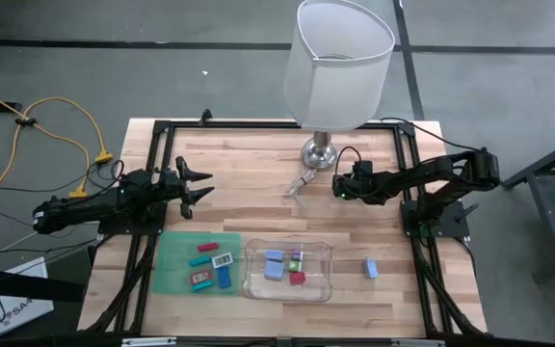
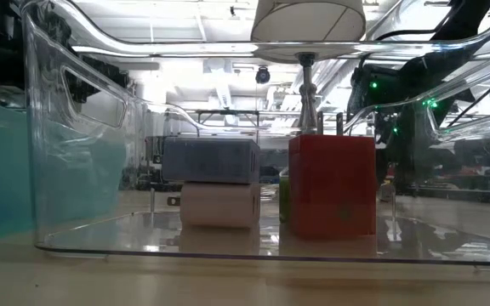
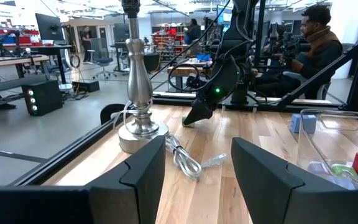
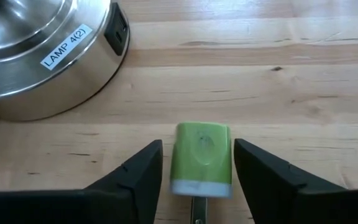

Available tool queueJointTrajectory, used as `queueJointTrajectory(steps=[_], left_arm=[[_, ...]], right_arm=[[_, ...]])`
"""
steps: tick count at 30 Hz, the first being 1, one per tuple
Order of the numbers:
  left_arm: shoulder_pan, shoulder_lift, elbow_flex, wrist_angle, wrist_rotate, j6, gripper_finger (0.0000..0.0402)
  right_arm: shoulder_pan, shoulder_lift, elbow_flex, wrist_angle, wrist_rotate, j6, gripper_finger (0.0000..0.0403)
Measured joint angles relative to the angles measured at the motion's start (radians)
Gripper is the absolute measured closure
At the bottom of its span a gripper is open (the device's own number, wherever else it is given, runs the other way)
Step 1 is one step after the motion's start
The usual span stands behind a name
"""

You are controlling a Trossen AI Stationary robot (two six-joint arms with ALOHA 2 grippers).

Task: Pick & Place Office items
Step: Put the green charger adapter into the transparent bin

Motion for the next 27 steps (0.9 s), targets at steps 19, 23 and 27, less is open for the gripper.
queueJointTrajectory(steps=[19,23,27], left_arm=[[0.000,0.000,0.000,0.000,0.000,0.000,0.0224],[0.000,0.000,0.000,0.000,0.000,0.000,0.0224],[0.000,0.000,0.000,0.000,0.000,0.000,0.0224]], right_arm=[[0.000,0.000,0.000,0.000,-0.014,-0.008,0.0265],[0.000,0.000,0.000,0.000,-0.014,-0.024,0.0265],[0.006,0.000,0.000,-0.001,-0.006,-0.047,0.0269]])
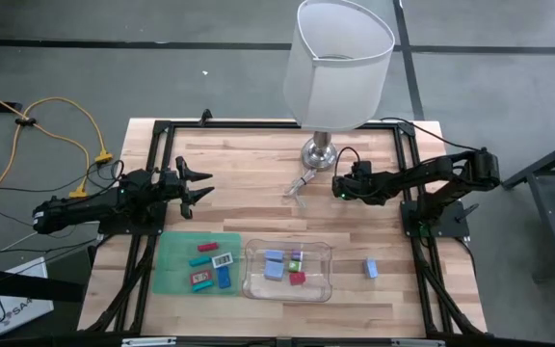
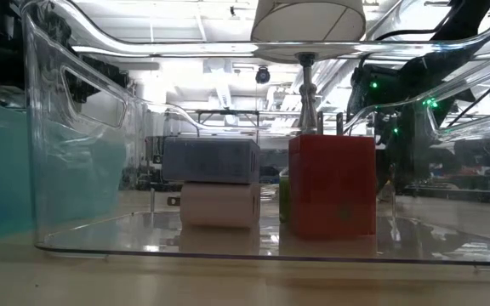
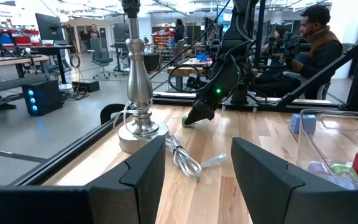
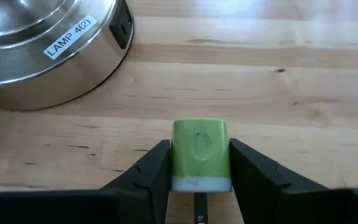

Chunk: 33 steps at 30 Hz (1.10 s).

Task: Pick & Place Office items
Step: Put the green charger adapter into the transparent bin

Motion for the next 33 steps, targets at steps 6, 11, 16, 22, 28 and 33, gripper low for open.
queueJointTrajectory(steps=[6,11,16,22,28,33], left_arm=[[0.000,0.000,0.000,0.000,0.000,0.000,0.0224],[0.000,0.000,0.000,0.000,0.000,0.000,0.0224],[0.000,0.000,0.000,0.000,0.000,0.000,0.0224],[0.000,0.000,0.000,0.000,0.000,0.000,0.0224],[0.000,0.000,0.000,0.000,0.000,0.000,0.0224],[0.000,0.000,0.000,0.000,0.000,0.000,0.0224]], right_arm=[[0.039,-0.005,0.000,0.002,0.015,-0.069,0.0269],[0.082,-0.077,0.000,0.039,0.018,-0.143,0.0270],[0.144,-0.191,0.000,0.157,0.005,-0.290,0.0270],[0.228,-0.265,0.000,0.454,-0.125,-0.547,0.0271],[0.285,-0.248,0.019,0.630,-0.249,-0.687,0.0271],[0.328,-0.189,0.119,0.623,-0.288,-0.773,0.0271]])
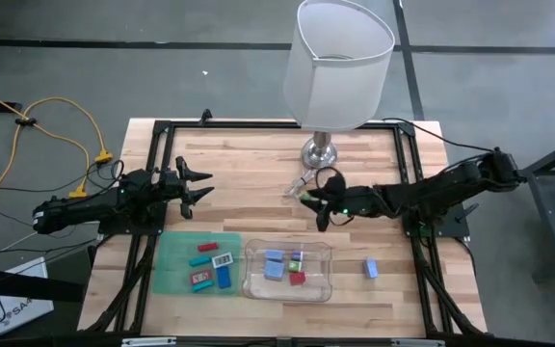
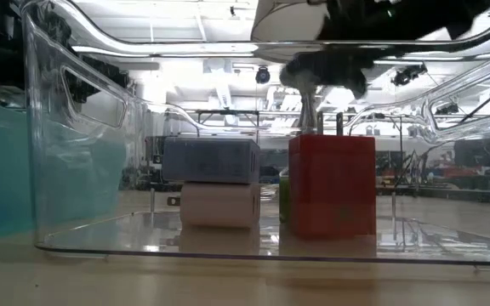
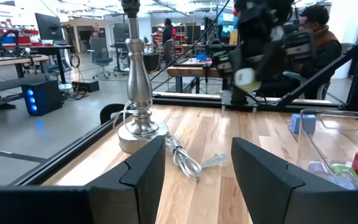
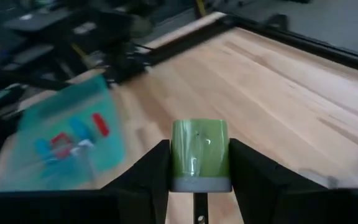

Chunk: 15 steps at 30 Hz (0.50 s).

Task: Pick & Place Office items
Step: Put the green charger adapter into the transparent bin

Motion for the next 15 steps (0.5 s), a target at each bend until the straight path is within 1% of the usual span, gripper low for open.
queueJointTrajectory(steps=[7,11,15], left_arm=[[0.000,0.000,0.000,0.000,0.000,0.000,0.0224],[0.000,0.000,0.000,0.000,0.000,0.000,0.0224],[0.000,0.000,0.000,0.000,0.000,0.000,0.0224]], right_arm=[[0.047,0.125,0.170,-0.025,-0.045,-0.102,0.0271],[0.073,0.181,0.226,-0.061,-0.046,-0.106,0.0270],[0.104,0.225,0.250,-0.069,-0.044,-0.104,0.0270]])
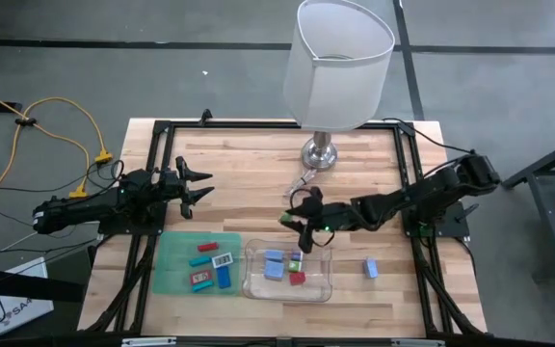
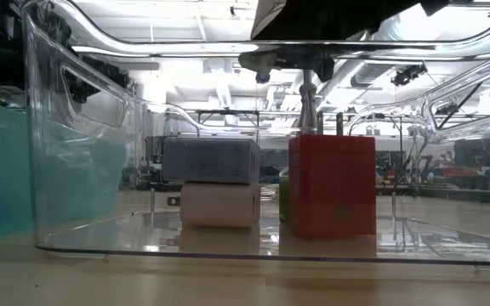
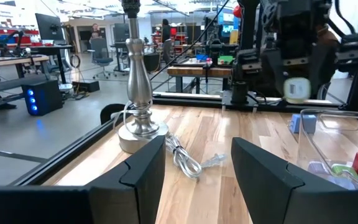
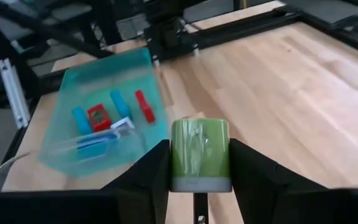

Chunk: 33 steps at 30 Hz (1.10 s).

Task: Pick & Place Office items
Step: Put the green charger adapter into the transparent bin

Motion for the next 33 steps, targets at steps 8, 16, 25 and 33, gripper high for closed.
queueJointTrajectory(steps=[8,16,25,33], left_arm=[[0.000,0.000,0.000,0.000,0.000,0.000,0.0224],[0.000,0.000,0.000,0.000,0.000,0.000,0.0224],[0.000,0.000,0.000,0.000,0.000,0.000,0.0224],[0.000,0.000,0.000,0.000,0.000,0.000,0.0224]], right_arm=[[0.074,0.041,0.002,-0.002,0.000,0.039,0.0270],[0.120,0.041,0.002,0.001,0.005,0.052,0.0270],[0.124,0.041,0.002,0.009,-0.047,0.030,0.0270],[0.135,0.043,0.002,0.000,-0.042,0.026,0.0270]])
